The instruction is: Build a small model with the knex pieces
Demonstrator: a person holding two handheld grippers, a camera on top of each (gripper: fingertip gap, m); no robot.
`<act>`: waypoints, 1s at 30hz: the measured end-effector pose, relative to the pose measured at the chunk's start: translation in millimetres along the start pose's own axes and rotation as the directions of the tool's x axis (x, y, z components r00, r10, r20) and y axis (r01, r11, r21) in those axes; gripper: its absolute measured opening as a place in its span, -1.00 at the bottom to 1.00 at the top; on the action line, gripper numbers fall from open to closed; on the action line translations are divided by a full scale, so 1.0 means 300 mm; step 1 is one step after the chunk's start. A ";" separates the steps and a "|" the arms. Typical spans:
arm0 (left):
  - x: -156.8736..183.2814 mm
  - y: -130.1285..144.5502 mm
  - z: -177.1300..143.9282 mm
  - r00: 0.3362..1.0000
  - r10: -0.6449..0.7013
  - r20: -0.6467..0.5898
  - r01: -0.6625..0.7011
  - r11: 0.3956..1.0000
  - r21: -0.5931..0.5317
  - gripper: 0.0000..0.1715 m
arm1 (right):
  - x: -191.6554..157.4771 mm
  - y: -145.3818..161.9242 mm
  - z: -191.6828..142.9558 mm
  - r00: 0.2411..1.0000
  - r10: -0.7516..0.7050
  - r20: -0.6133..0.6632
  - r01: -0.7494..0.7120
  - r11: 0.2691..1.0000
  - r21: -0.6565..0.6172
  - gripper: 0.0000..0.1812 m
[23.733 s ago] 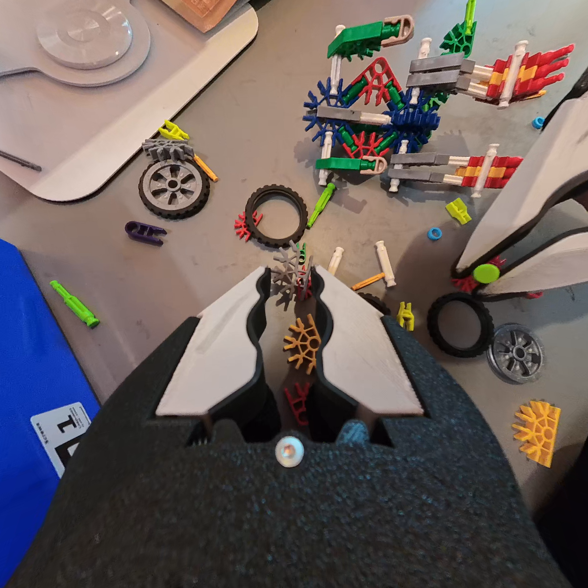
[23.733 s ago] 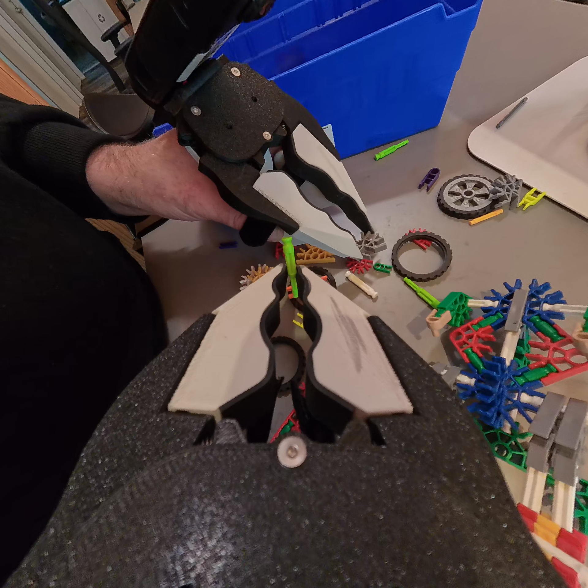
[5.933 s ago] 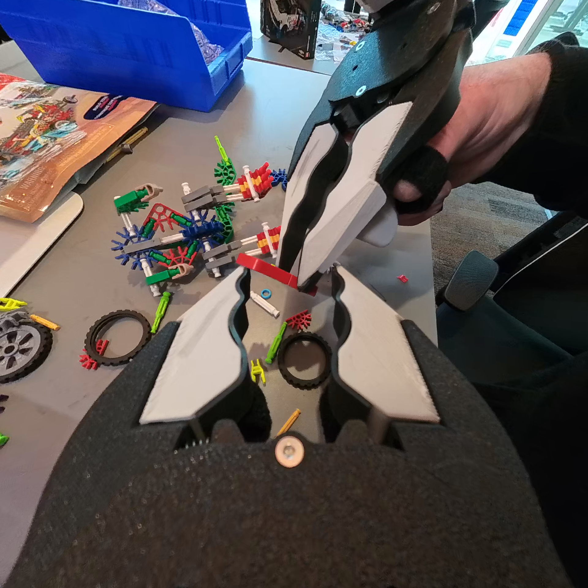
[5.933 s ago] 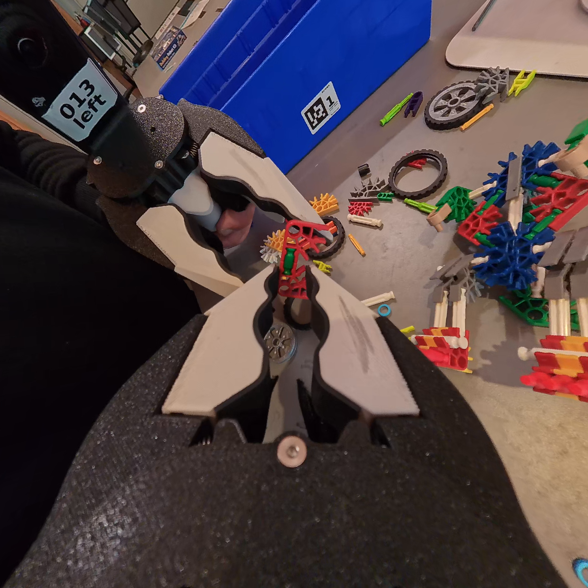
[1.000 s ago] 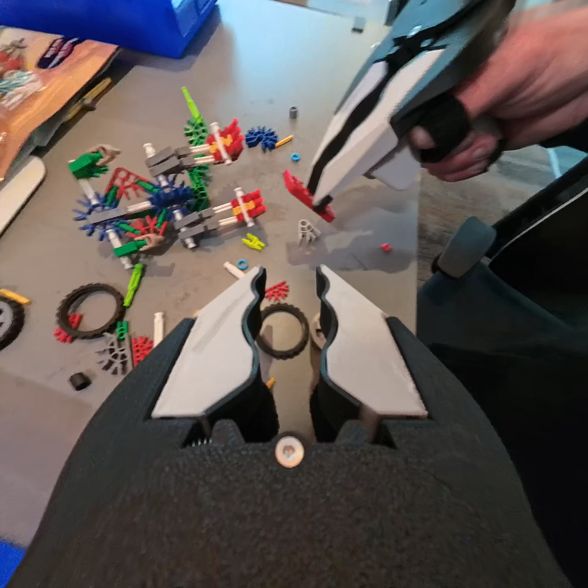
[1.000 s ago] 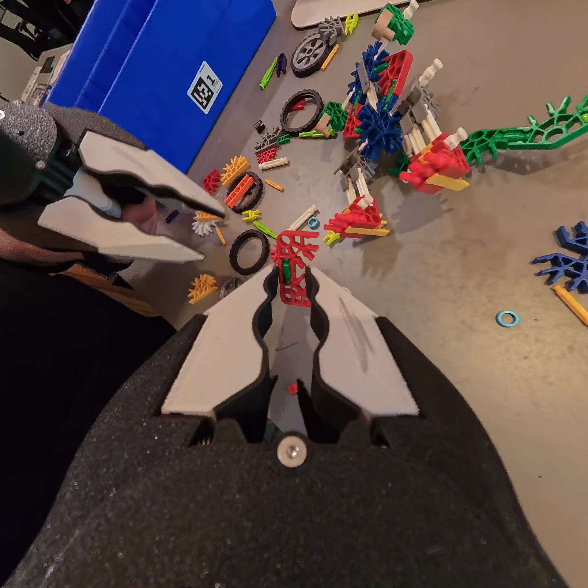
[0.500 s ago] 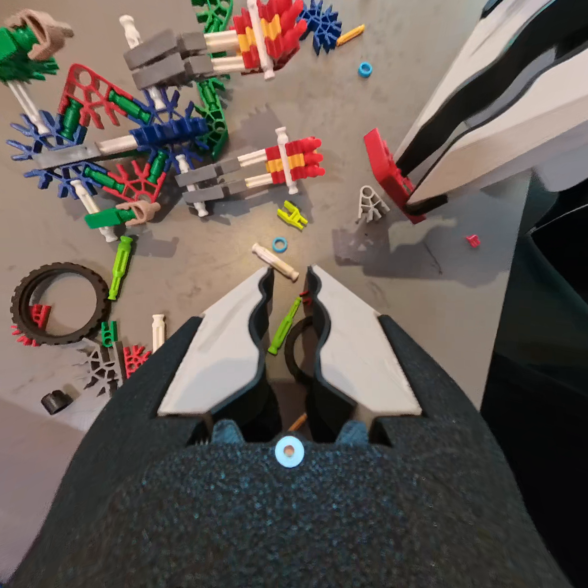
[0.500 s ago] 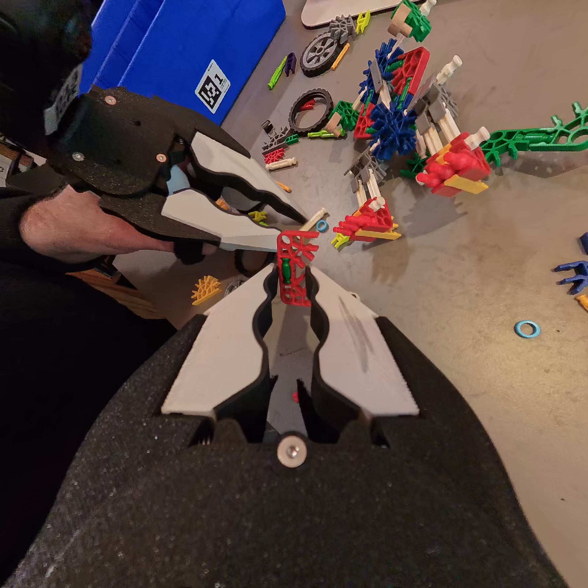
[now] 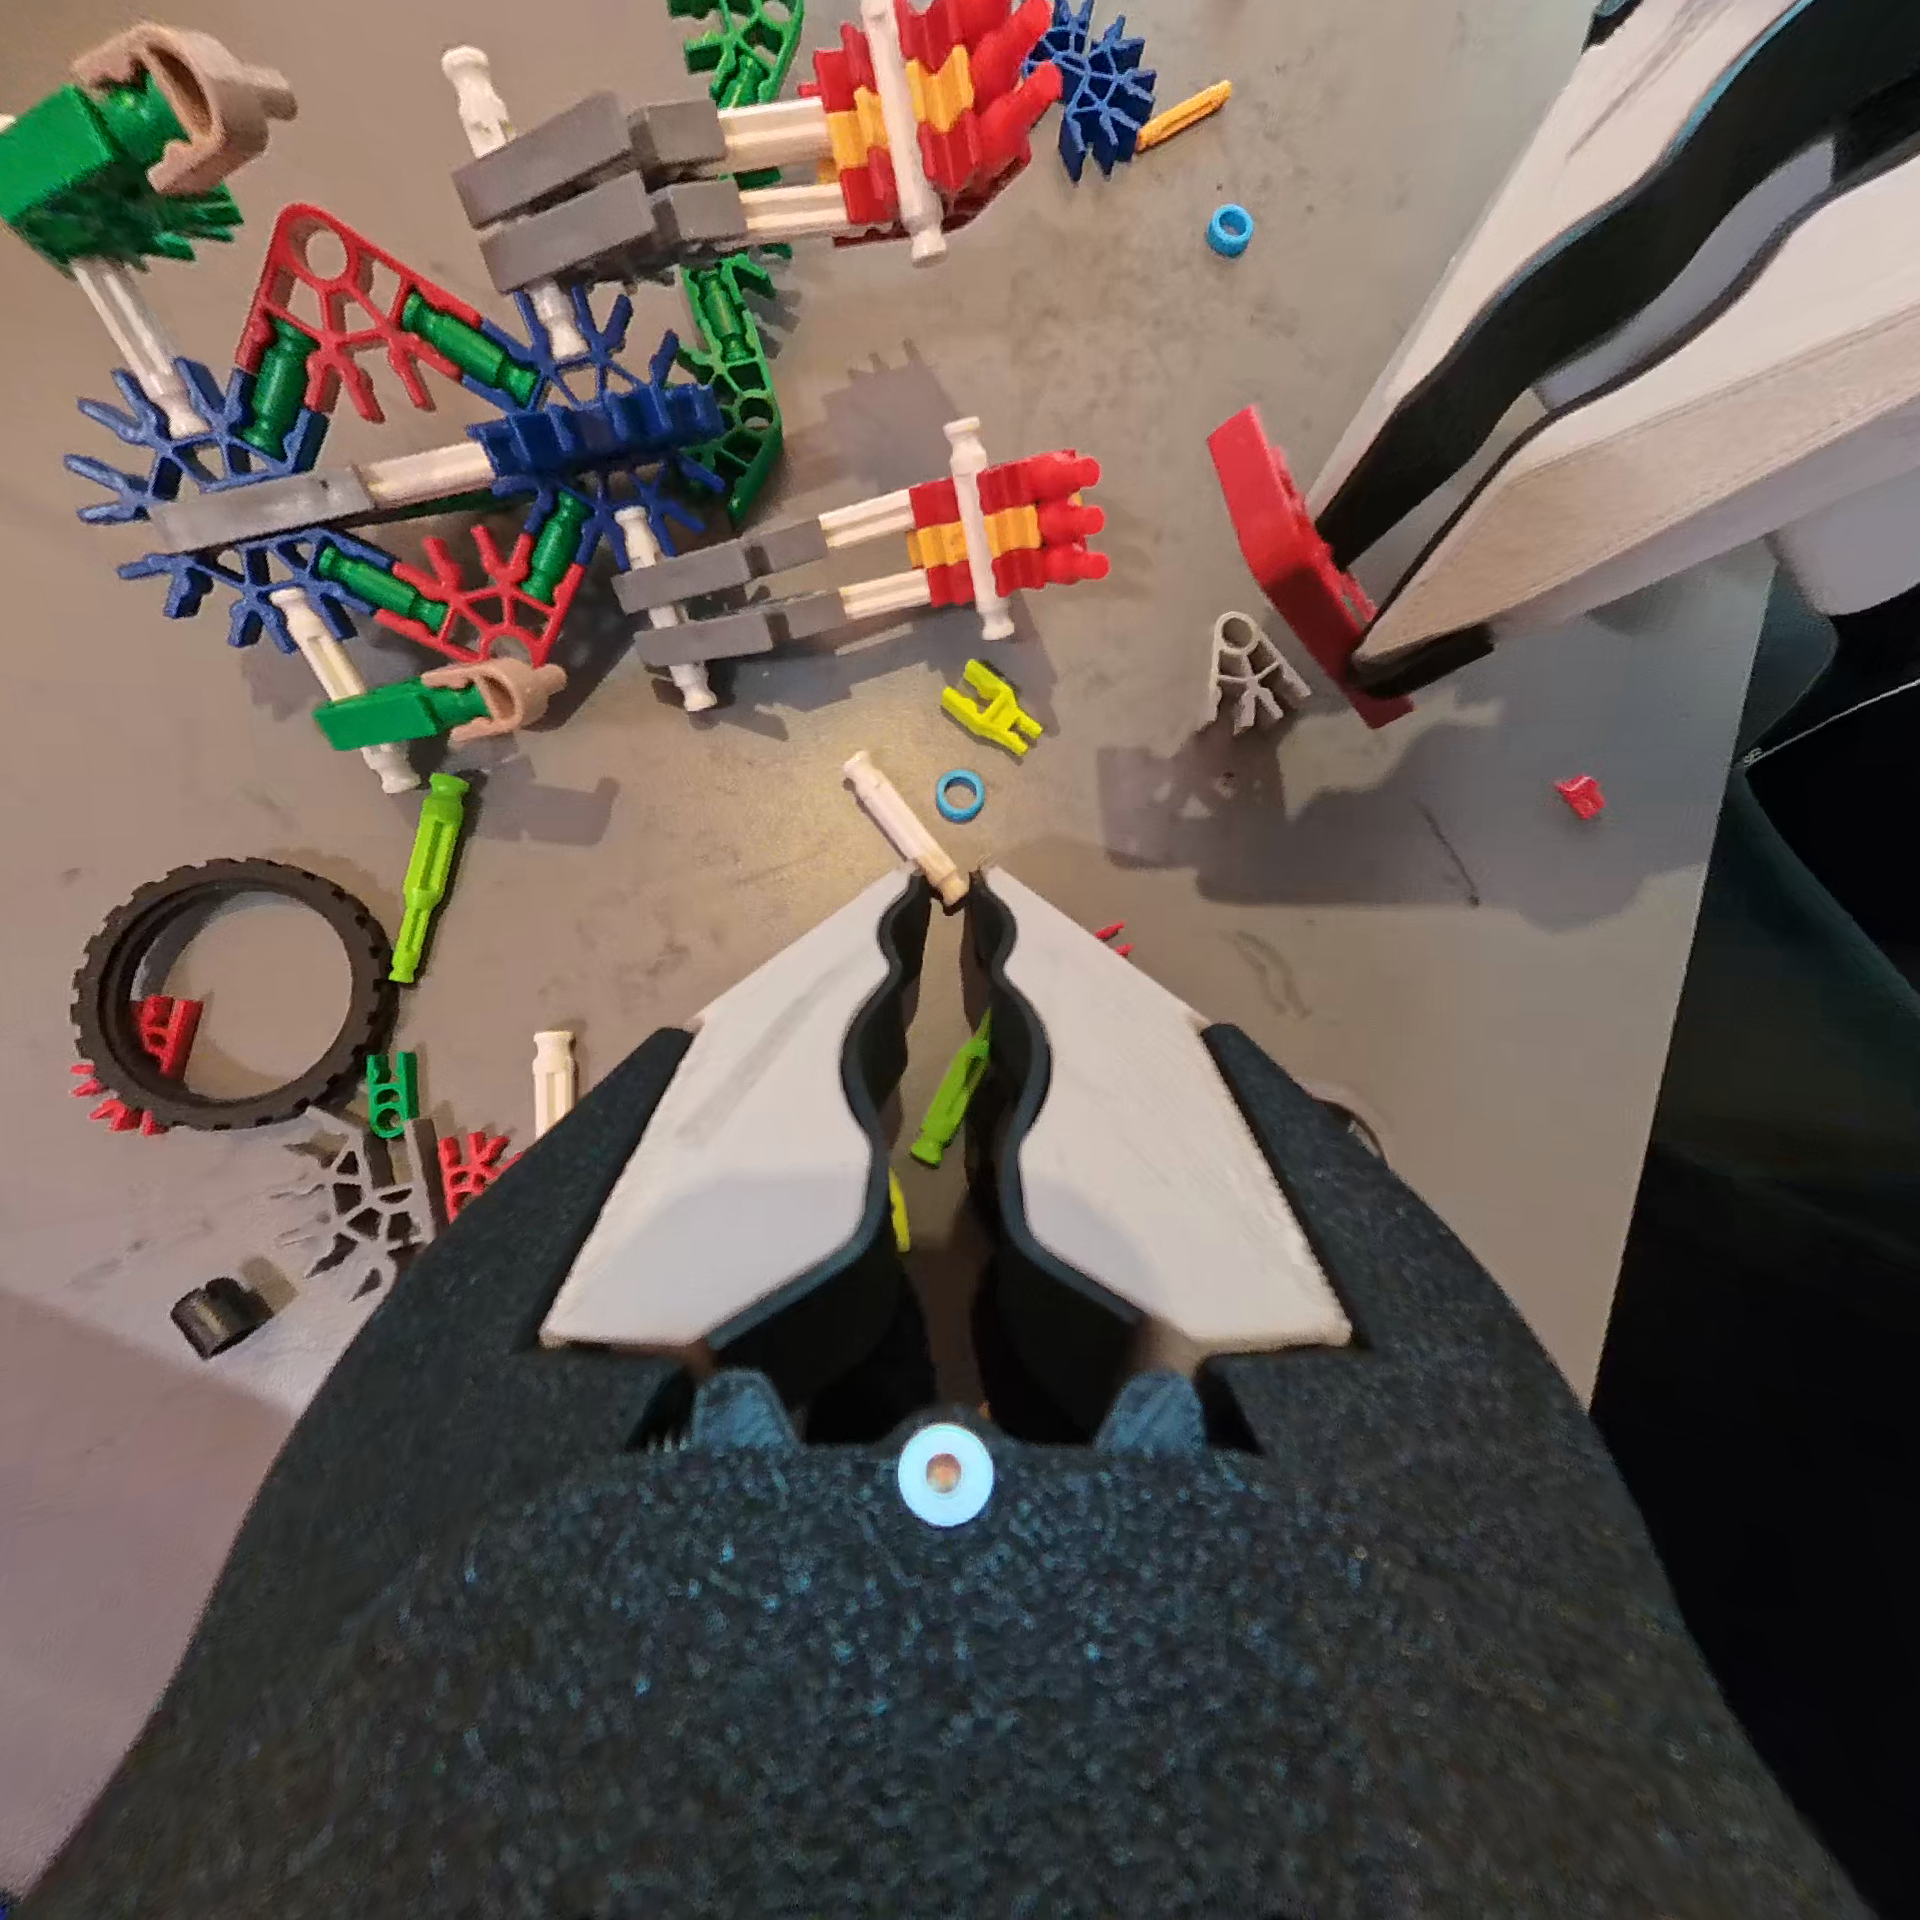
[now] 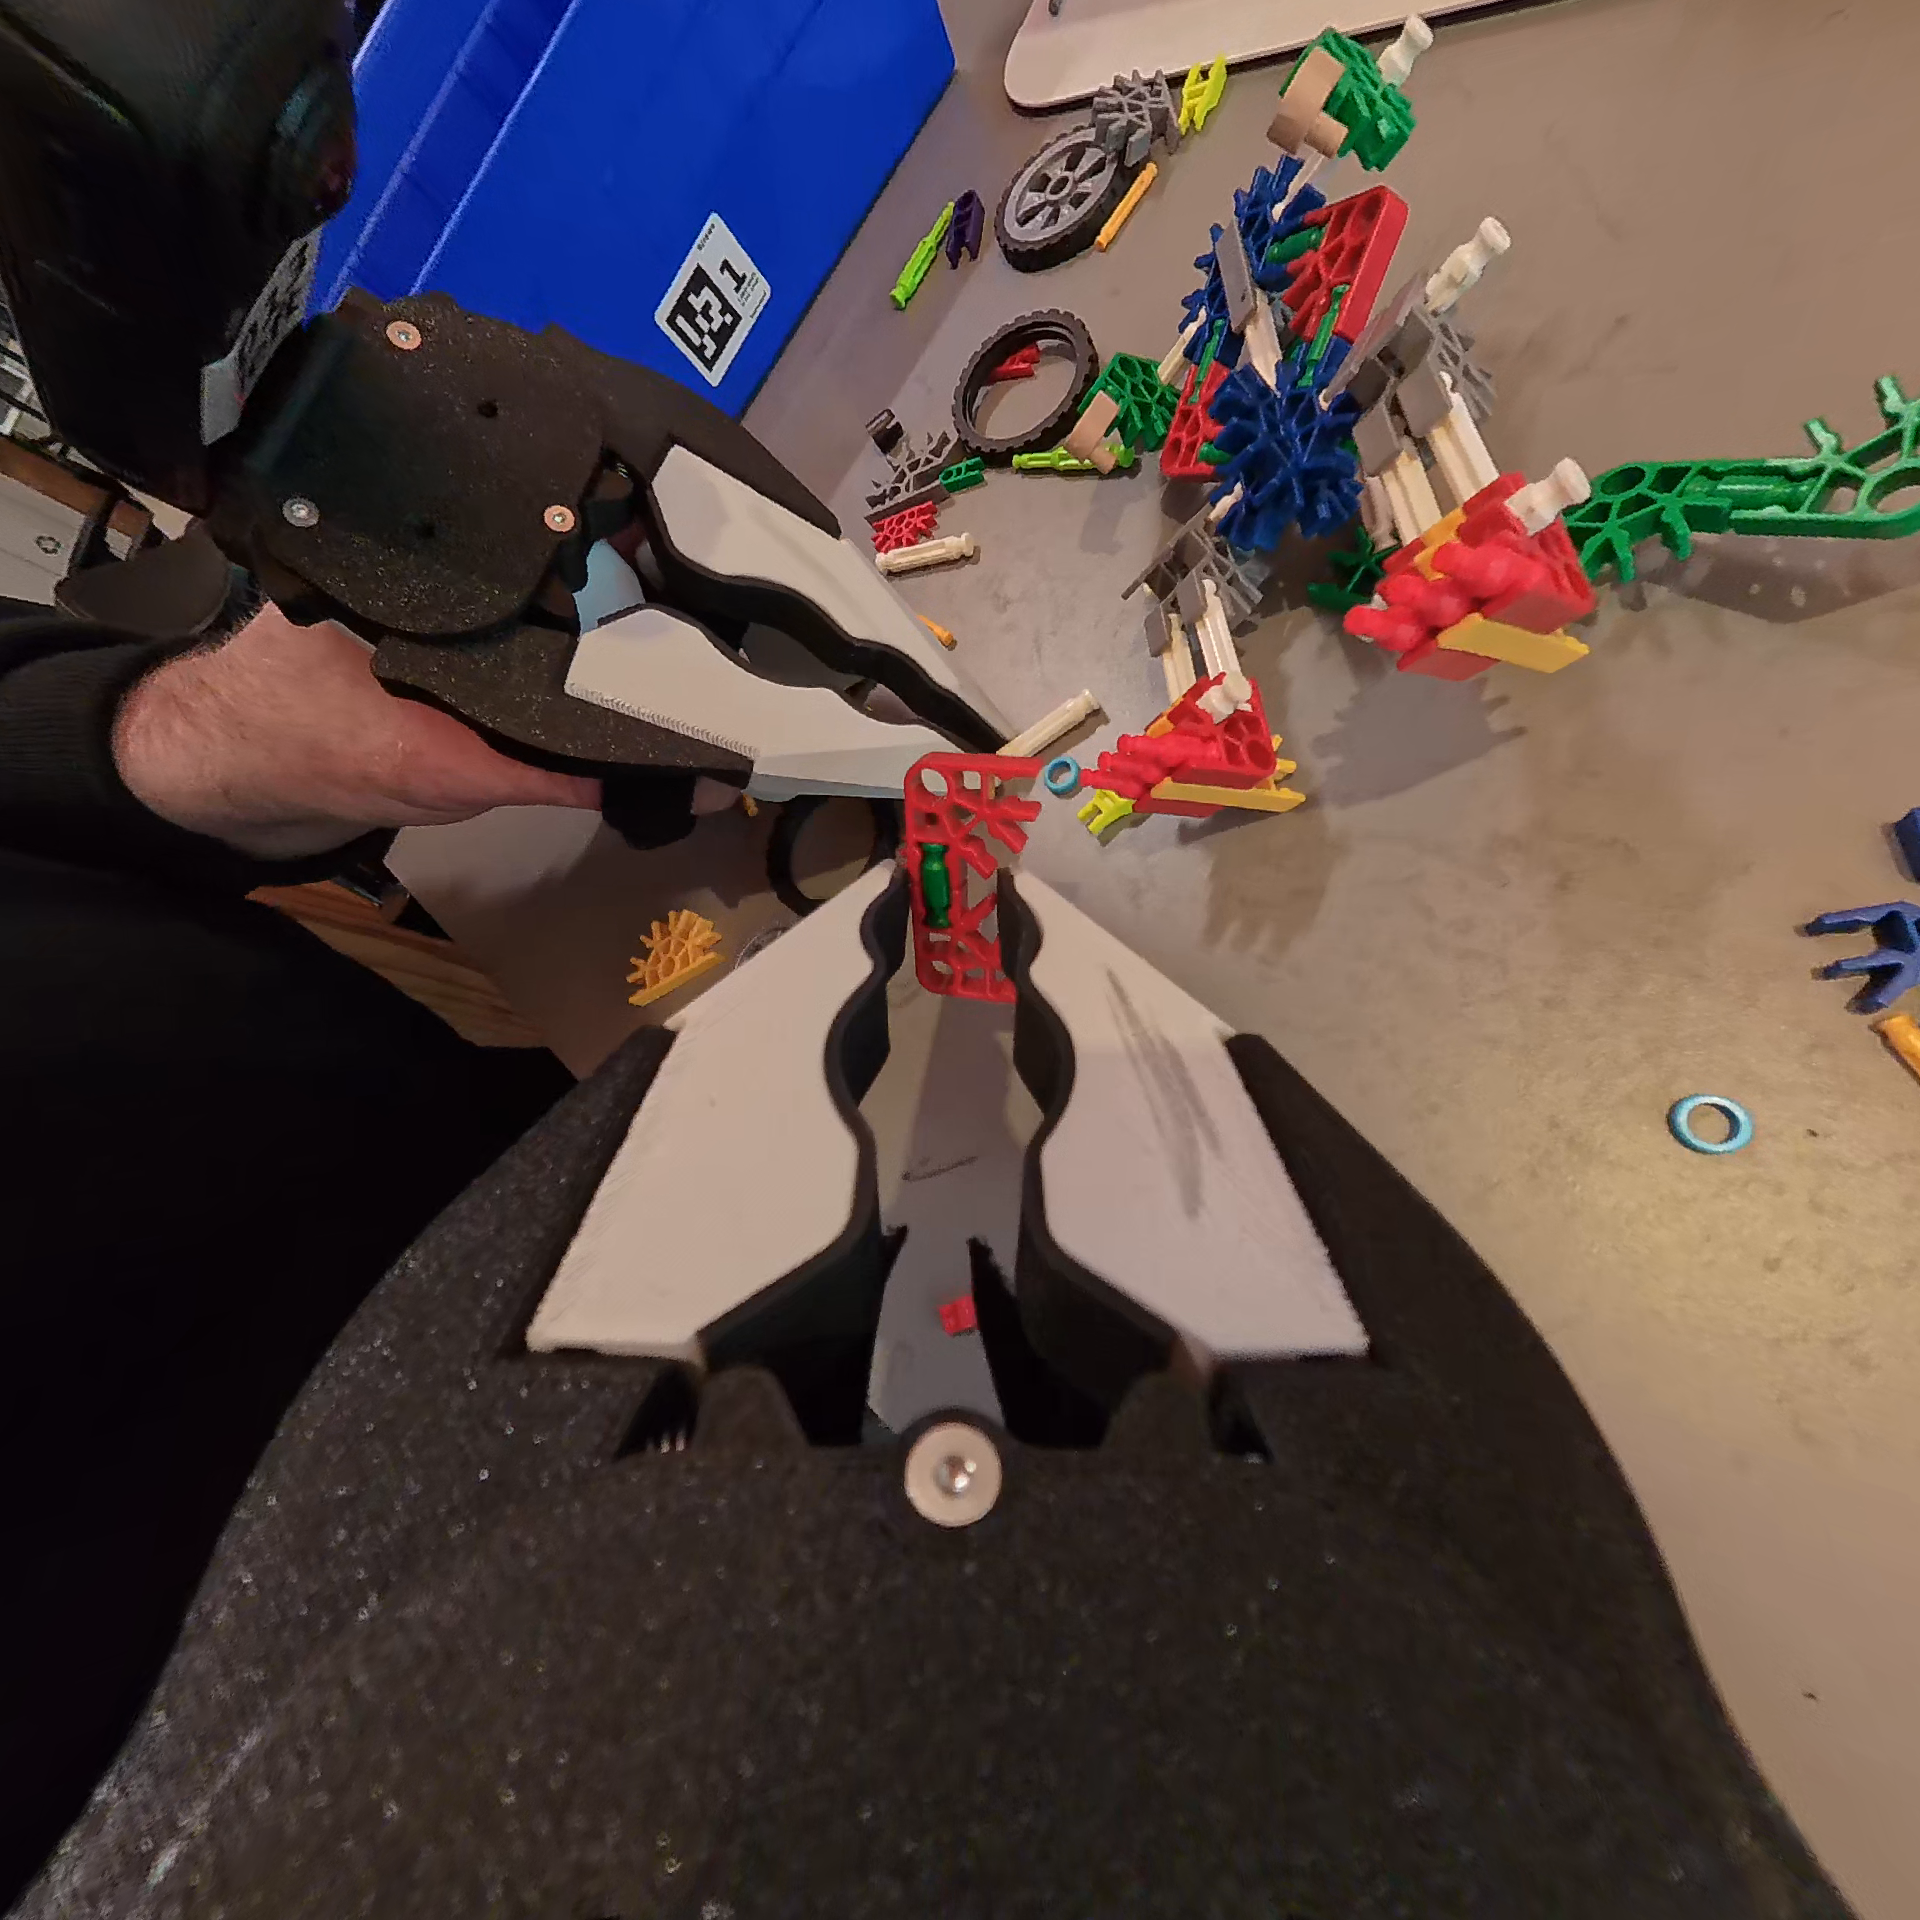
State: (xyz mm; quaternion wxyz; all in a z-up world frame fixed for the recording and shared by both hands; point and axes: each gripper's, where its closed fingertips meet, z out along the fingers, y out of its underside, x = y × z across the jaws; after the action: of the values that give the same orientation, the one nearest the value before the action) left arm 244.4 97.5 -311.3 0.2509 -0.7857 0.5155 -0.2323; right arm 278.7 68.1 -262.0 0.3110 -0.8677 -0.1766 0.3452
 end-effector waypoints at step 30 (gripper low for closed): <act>0.090 -0.184 -0.207 0.964 0.266 -0.025 -0.252 0.935 0.250 -0.96 | -0.057 -0.206 -0.135 0.744 0.317 0.588 -0.566 0.766 0.303 -0.82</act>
State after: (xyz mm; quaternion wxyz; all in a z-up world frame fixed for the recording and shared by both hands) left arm 253.8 81.7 -225.7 0.3589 -0.6669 0.5891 -0.2818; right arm 289.9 88.3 -189.6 0.3574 -0.6622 0.0541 0.6563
